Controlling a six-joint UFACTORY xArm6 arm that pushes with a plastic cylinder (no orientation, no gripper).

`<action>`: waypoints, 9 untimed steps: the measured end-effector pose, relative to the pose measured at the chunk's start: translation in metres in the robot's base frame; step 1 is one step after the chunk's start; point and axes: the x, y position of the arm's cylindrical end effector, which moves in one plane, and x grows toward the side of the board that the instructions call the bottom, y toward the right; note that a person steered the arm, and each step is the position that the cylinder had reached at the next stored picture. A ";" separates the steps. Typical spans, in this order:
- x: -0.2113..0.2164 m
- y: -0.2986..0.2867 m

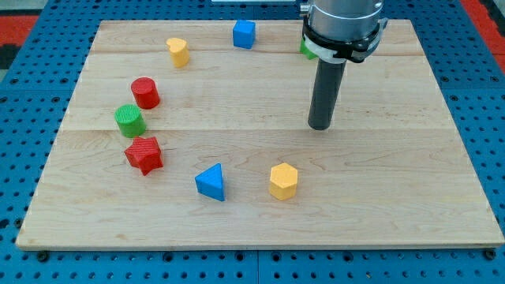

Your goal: Move the green star diagonally to the bottom right of the hexagon

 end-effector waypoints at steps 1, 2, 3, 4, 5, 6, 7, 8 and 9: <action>0.005 0.000; 0.023 0.018; -0.057 0.082; -0.145 0.129; -0.214 0.126; -0.217 0.058; -0.191 -0.011; -0.112 -0.016; -0.043 -0.027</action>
